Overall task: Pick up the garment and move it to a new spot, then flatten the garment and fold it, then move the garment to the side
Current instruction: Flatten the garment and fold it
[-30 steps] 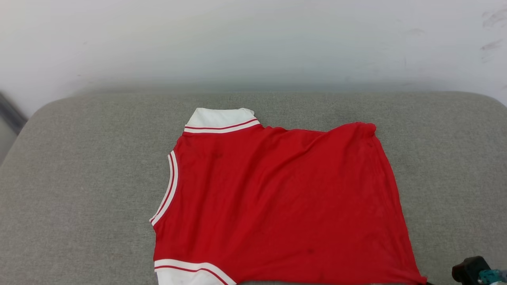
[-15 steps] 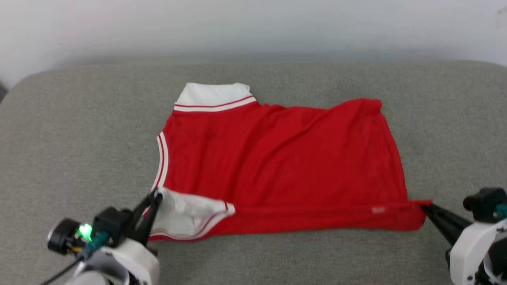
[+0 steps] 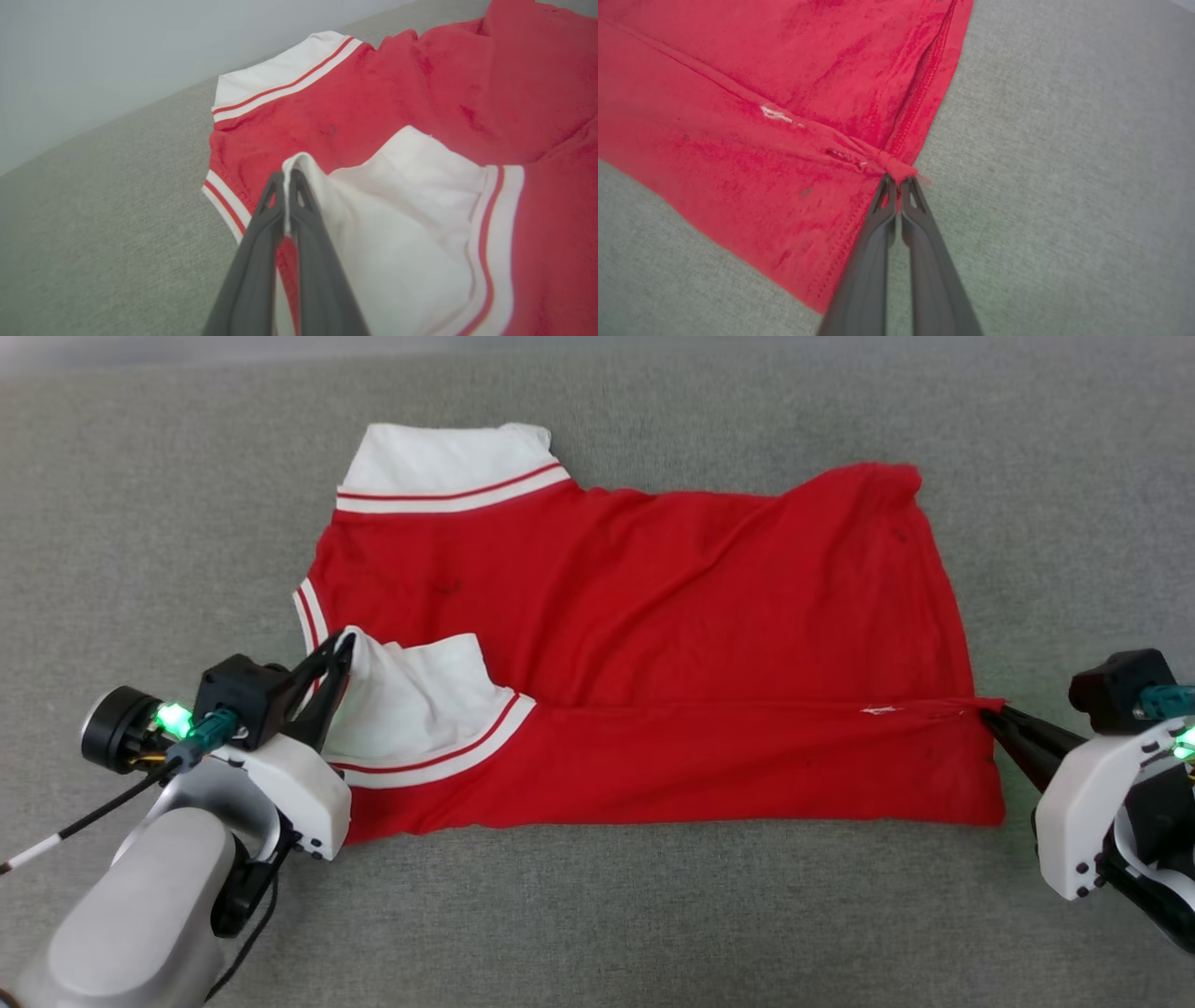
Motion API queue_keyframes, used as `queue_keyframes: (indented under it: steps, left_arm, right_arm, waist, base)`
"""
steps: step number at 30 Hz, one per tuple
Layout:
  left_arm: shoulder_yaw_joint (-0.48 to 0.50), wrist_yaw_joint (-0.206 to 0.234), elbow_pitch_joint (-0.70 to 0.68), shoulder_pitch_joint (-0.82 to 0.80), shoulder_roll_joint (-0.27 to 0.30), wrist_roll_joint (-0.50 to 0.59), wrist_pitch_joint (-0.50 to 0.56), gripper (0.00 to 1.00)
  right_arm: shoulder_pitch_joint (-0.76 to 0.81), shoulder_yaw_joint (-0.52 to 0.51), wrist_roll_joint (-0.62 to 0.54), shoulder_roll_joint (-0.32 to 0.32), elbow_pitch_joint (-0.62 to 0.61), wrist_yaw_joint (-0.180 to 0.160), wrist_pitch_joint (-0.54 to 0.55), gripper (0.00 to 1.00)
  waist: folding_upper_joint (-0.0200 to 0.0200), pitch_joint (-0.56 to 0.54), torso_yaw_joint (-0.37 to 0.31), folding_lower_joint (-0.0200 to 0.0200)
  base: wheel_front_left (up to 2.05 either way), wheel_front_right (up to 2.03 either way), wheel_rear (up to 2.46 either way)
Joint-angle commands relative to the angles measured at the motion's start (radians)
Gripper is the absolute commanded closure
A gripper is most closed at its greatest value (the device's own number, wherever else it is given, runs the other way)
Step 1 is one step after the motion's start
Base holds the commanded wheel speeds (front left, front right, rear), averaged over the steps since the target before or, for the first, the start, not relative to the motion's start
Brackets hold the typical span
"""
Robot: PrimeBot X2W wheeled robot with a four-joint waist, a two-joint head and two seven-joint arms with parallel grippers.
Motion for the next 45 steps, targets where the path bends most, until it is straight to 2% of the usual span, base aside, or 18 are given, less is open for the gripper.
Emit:
queue_keyframes:
  steps: [1, 8, 14, 15, 16, 17, 18, 19, 22, 25, 30, 34, 42, 45]
  left_arm:
    - [-0.007, -0.006, 0.014, -0.010, -0.004, 0.004, 0.001, 1.00]
    - [-0.048, -0.055, 0.210, -0.072, -0.051, 0.007, -0.011, 1.00]
    - [-0.081, -0.083, 0.327, -0.099, -0.075, 0.014, -0.043, 1.00]
    - [-0.081, -0.084, 0.342, -0.110, -0.082, 0.015, -0.054, 0.94]
    - [-0.076, -0.078, 0.356, -0.124, -0.082, 0.019, -0.068, 0.12]
    - [-0.074, -0.080, 0.366, -0.132, -0.086, 0.011, -0.073, 0.00]
    - [-0.077, -0.084, 0.373, -0.142, -0.088, 0.013, -0.079, 0.00]
    - [-0.080, -0.088, 0.377, -0.154, -0.086, 0.015, -0.083, 0.00]
    - [-0.075, -0.097, 0.366, -0.183, -0.077, -0.004, -0.070, 0.00]
    - [-0.074, -0.101, 0.332, -0.202, -0.041, -0.003, -0.042, 0.00]
    - [-0.074, -0.110, 0.253, -0.229, 0.012, -0.045, 0.083, 0.00]
    - [-0.096, -0.117, 0.184, -0.240, 0.057, -0.117, 0.254, 0.00]
    - [-0.177, -0.119, 0.033, -0.241, 0.160, -0.369, 0.701, 0.00]
    - [-0.195, -0.119, 0.002, -0.230, 0.191, -0.446, 0.817, 0.00]
  right_arm:
    - [-0.020, 0.007, 0.007, 0.005, 0.009, -0.001, 0.000, 1.00]
    - [-0.082, 0.095, 0.017, 0.012, 0.125, -0.001, -0.006, 1.00]
    - [-0.113, 0.148, 0.037, 0.016, 0.173, -0.001, -0.030, 1.00]
    - [-0.118, 0.153, 0.040, 0.013, 0.173, -0.001, -0.039, 0.83]
    - [-0.121, 0.161, 0.041, 0.009, 0.171, -0.001, -0.039, 0.79]
    - [-0.123, 0.170, 0.045, 0.005, 0.168, -0.001, -0.040, 0.67]
    - [-0.121, 0.172, 0.055, 0.002, 0.164, -0.001, -0.044, 0.50]
    - [-0.119, 0.172, 0.061, -0.001, 0.155, -0.001, -0.051, 0.00]
    - [-0.101, 0.165, 0.075, -0.019, 0.135, -0.001, -0.066, 0.00]
    - [-0.086, 0.147, 0.064, -0.021, 0.114, -0.001, -0.100, 0.00]
    - [-0.065, 0.117, 0.050, -0.005, 0.092, -0.001, -0.125, 0.00]
    - [-0.056, 0.105, 0.037, 0.002, 0.073, -0.001, -0.120, 0.00]
    - [-0.048, 0.097, 0.025, 0.014, 0.044, -0.001, -0.100, 0.00]
    - [-0.056, 0.104, 0.025, 0.020, 0.038, -0.001, -0.089, 0.00]
  waist:
    - [-0.0001, 0.030, -0.003, -0.0002]
    - [-0.0001, 0.065, 0.001, -0.0002]
    - [-0.0001, 0.040, 0.006, -0.0002]
    - [-0.0001, 0.031, 0.008, -0.0002]
    - [-0.0001, 0.022, 0.010, -0.0002]
    - [-0.0001, 0.011, 0.012, -0.0002]
    - [-0.0001, -0.003, 0.016, -0.0002]
    - [-0.0001, -0.014, 0.020, -0.0002]
    - [-0.0001, -0.052, 0.033, -0.0002]
    - [-0.0001, -0.081, 0.040, -0.0002]
    - [-0.0001, -0.107, 0.044, -0.0002]
    - [-0.0001, -0.114, 0.042, -0.0002]
    - [-0.0001, -0.105, 0.026, -0.0002]
    - [-0.0001, -0.094, 0.015, -0.0002]
  base:
    - [0.00, 0.00, 0.00]
    - [0.00, 0.00, 0.00]
    - [0.00, 0.00, 0.00]
    - [0.00, 0.00, 0.00]
    - [0.00, 0.00, 0.00]
    - [0.00, 0.00, 0.00]
    - [0.00, 0.00, 0.00]
    - [0.00, 0.00, 0.00]
    - [0.00, 0.00, 0.00]
    - [0.00, 0.00, 0.00]
    - [0.00, 0.00, 0.00]
    - [0.00, 0.00, 0.00]
    - [0.00, 0.00, 0.00]
    - [0.00, 0.00, 0.00]
